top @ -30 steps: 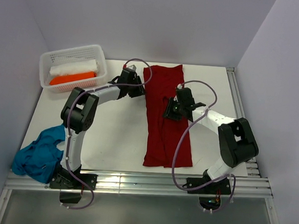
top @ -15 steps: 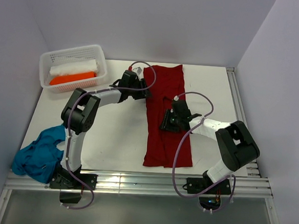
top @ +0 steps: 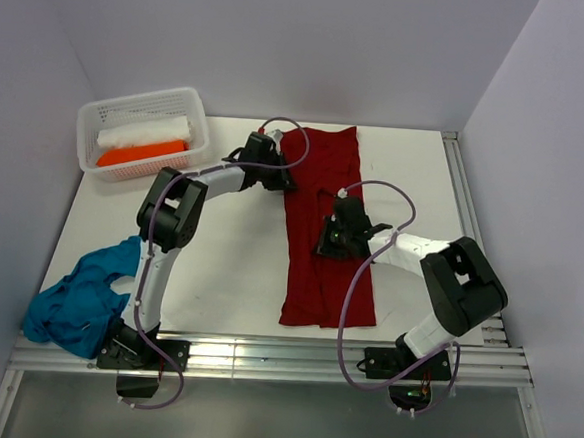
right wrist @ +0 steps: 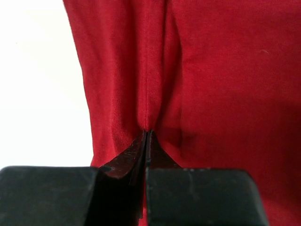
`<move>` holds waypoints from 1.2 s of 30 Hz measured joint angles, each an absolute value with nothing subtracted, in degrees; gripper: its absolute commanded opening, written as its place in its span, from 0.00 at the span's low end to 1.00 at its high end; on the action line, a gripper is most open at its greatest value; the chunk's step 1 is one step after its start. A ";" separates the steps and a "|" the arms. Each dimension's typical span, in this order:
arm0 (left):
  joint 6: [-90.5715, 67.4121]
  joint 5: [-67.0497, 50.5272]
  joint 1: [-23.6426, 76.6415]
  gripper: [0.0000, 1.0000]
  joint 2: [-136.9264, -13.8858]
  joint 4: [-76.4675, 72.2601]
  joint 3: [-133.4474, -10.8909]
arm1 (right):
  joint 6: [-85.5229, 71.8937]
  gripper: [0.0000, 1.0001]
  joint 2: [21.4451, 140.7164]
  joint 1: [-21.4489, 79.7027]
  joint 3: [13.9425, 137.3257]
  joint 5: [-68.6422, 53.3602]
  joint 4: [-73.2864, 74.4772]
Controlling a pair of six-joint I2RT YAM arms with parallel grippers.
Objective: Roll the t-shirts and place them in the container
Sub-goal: Fold the tshirt
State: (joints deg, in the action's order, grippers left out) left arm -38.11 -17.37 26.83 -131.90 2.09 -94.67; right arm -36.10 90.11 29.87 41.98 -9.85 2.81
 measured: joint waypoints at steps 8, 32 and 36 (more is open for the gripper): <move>-35.68 -16.34 25.15 0.21 -132.07 5.15 -96.82 | -35.86 0.00 85.97 29.87 43.40 -4.45 8.93; -29.71 -13.37 24.67 0.23 -134.96 9.34 -103.13 | -36.67 0.45 71.16 30.24 34.61 -2.55 13.34; -29.47 -13.08 24.67 0.23 -136.16 9.76 -104.99 | -37.39 0.45 62.61 31.92 31.48 -3.86 14.66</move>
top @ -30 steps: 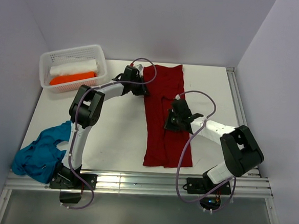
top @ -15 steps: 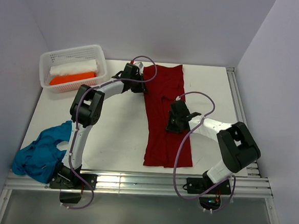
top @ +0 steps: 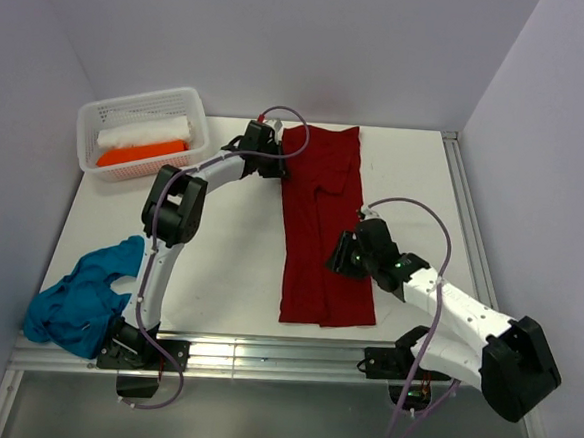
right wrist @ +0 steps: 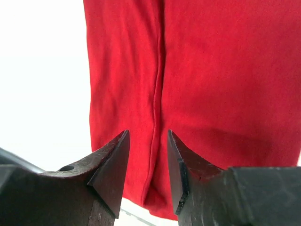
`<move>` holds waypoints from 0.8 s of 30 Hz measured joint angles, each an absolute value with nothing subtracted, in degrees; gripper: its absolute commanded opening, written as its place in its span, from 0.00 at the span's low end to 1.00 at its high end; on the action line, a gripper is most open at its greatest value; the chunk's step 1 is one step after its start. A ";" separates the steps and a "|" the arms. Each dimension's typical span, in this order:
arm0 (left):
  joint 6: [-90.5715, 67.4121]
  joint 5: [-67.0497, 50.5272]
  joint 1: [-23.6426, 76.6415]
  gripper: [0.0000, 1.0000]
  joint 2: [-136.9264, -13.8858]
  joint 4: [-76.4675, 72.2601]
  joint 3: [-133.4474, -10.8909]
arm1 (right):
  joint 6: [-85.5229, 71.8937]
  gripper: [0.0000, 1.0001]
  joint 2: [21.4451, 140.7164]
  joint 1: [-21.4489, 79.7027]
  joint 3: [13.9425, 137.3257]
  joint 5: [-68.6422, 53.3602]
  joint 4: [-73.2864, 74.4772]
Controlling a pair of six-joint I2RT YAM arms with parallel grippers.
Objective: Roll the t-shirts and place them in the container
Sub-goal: Fold the tshirt
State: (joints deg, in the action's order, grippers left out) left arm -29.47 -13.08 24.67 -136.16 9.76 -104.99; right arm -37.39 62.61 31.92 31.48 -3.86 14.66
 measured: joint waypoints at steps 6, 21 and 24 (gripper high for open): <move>-29.32 -12.08 24.67 0.23 -138.98 11.53 -110.00 | -39.79 0.46 57.95 35.16 26.20 -5.65 15.84; -29.12 -10.66 24.67 0.22 -139.04 11.51 -110.17 | -45.58 0.31 61.98 45.04 23.20 -6.50 13.30; -29.10 -10.63 24.67 0.22 -139.04 11.51 -110.17 | -46.61 0.00 62.39 46.61 23.20 -6.61 13.17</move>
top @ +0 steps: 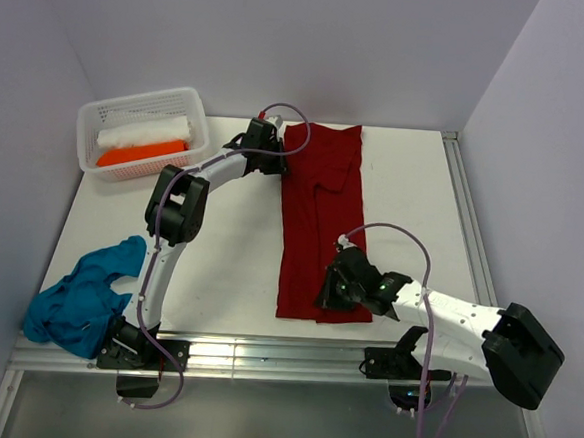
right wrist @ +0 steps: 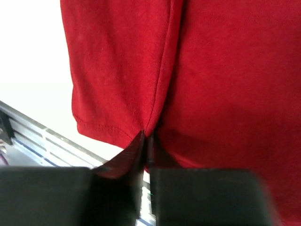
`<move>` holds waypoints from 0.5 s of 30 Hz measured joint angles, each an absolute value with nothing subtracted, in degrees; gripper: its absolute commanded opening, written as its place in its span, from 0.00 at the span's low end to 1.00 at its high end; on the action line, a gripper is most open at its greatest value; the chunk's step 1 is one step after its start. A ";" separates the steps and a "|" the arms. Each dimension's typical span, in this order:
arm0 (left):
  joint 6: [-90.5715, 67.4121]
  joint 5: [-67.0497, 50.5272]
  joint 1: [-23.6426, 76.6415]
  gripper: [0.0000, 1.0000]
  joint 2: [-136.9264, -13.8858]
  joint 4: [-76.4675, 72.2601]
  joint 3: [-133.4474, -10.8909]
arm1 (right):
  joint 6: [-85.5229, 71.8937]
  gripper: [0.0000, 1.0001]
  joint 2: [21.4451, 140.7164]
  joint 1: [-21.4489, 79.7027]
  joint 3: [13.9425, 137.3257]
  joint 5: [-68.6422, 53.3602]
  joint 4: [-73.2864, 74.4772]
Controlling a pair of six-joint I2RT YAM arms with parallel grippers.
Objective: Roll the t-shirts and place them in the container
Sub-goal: Fold the tshirt
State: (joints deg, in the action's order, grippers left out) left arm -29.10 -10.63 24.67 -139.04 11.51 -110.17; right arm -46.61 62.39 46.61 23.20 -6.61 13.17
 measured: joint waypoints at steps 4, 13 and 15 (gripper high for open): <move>-29.10 -10.63 24.67 0.22 -139.04 11.51 -110.17 | -48.69 0.02 61.28 47.77 23.18 -6.74 14.09; -28.88 -10.59 24.67 0.22 -139.04 11.51 -110.17 | -51.42 0.11 57.89 47.88 22.81 -9.67 17.69; -28.75 -10.59 24.67 0.22 -139.04 11.51 -110.17 | -51.46 0.17 58.08 47.88 22.81 -9.56 18.87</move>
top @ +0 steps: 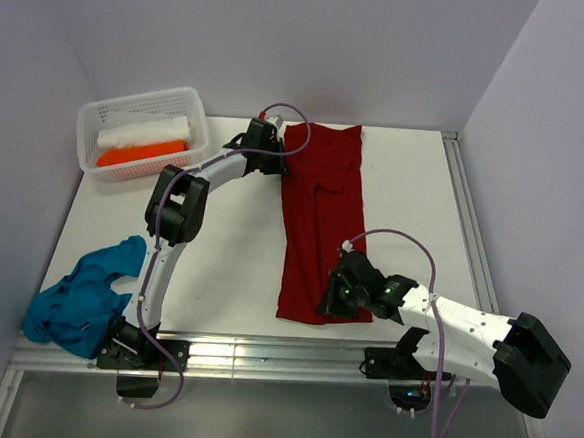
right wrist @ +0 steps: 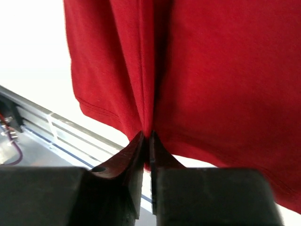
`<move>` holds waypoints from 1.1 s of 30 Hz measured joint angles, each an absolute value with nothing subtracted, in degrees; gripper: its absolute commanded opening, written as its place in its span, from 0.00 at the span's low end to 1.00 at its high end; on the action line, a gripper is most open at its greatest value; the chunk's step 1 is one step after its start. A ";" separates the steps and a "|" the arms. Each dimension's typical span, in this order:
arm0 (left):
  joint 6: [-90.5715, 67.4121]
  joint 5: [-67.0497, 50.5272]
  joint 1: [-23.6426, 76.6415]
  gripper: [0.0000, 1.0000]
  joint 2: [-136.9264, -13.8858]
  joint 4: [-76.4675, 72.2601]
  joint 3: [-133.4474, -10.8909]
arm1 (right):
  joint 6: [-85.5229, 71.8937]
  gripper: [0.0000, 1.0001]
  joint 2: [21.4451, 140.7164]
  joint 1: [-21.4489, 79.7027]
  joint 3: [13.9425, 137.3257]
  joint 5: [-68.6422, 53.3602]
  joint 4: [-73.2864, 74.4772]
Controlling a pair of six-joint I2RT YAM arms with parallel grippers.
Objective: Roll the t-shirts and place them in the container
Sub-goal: Fold the tshirt
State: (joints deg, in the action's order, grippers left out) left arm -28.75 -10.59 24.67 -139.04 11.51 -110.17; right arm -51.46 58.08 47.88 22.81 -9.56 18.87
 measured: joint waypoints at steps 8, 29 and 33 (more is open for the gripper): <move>-28.14 -10.59 24.67 0.22 -139.04 11.49 -110.17 | -51.64 0.30 58.61 48.42 22.81 -6.04 23.66; -27.94 -8.32 24.49 0.83 -127.76 0.03 -91.39 | -52.03 0.54 49.19 48.62 28.23 6.55 38.19; -27.53 -7.16 24.95 0.93 -124.14 -1.26 -87.37 | -52.29 0.54 49.17 48.62 28.25 8.54 39.29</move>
State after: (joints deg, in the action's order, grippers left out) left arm -27.53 -7.16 24.95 -124.14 -1.26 -87.37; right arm -52.29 49.17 48.62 28.25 8.54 39.29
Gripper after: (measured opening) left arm 0.920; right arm 0.541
